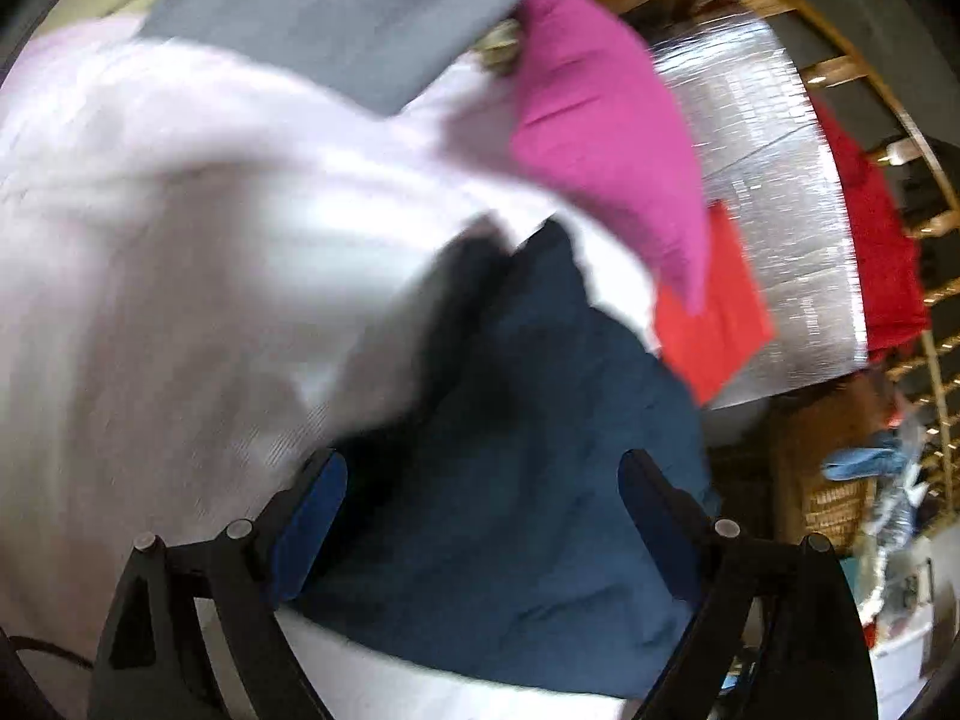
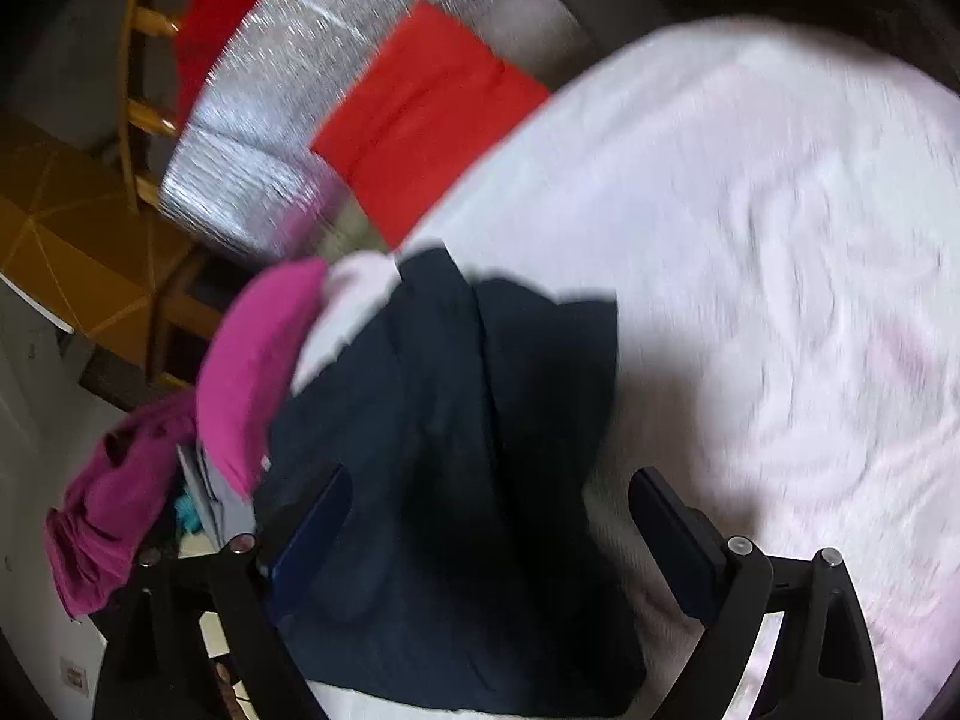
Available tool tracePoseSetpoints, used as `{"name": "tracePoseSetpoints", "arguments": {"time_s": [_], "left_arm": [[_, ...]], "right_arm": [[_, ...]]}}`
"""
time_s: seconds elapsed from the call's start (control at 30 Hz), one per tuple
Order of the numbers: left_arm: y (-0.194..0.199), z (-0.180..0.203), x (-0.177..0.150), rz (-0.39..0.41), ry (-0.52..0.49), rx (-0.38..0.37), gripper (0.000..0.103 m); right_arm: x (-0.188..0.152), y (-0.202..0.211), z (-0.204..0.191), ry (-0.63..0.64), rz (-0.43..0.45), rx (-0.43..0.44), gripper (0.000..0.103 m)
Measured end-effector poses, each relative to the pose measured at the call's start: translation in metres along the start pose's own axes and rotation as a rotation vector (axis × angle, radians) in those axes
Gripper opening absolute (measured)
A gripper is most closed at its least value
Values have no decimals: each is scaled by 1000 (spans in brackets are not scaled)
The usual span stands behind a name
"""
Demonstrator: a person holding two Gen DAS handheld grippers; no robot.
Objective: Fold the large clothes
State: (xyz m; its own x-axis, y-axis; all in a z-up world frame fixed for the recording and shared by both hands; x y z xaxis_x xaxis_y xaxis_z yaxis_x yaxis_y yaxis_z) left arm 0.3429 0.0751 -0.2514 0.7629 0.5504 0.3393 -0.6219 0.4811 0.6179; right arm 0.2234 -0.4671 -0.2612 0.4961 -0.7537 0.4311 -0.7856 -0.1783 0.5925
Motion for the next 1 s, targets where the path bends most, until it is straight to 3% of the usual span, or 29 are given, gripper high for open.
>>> {"name": "tracePoseSetpoints", "arguments": {"time_s": [0.07,0.1,0.2,0.3,0.37,0.47,0.57,0.67,0.77,0.83,0.87,0.93,1.0], "left_arm": [[-4,-1,-6,-4,-22,33,92],[-9,0,-8,-23,-58,49,92],[-22,1,-11,-51,-144,78,92],[-38,5,-12,-73,-249,144,92],[-35,8,-10,-78,-266,157,92],[-28,12,-5,-42,-287,186,91],[-11,34,-6,28,-408,208,91],[5,56,-12,110,-525,207,92],[-16,59,-17,59,-581,247,92],[-45,47,-25,-52,-603,339,93],[-54,40,-26,-82,-590,343,94],[-56,33,-19,-99,-523,311,94],[-49,34,-13,-83,-506,296,94]], "right_arm": [[-8,-14,2,5,-34,-21,87],[-14,-23,1,15,-56,-53,75],[-18,-30,-12,84,-31,-132,62],[-18,-31,-22,141,-35,-216,62],[-17,-27,-26,146,-42,-274,63],[-6,-4,-41,178,53,-360,66],[-10,15,-73,267,168,-331,69],[-30,14,-109,418,215,-290,69],[-57,-17,-116,502,97,-273,68],[-65,-48,-103,493,-34,-303,68],[-66,-58,-99,496,-69,-322,68],[-58,-56,-101,496,-63,-322,68],[-42,-47,-114,475,-29,-267,68]]}}
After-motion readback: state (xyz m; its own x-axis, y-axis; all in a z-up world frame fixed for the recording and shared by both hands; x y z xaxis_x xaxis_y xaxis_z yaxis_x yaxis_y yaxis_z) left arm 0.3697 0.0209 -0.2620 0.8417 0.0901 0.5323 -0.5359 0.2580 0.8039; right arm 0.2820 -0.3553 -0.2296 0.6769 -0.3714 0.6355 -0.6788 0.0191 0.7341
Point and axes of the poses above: each gripper's, at about its wrist camera, not at the fingertips, and y roughly against the way its jaws point, z to its right, x to its top, the point moved 3 cm from there along -y, roughly the way its jaws point, and after that the axes turned 4 degrees about z, right-handed, at the moved point
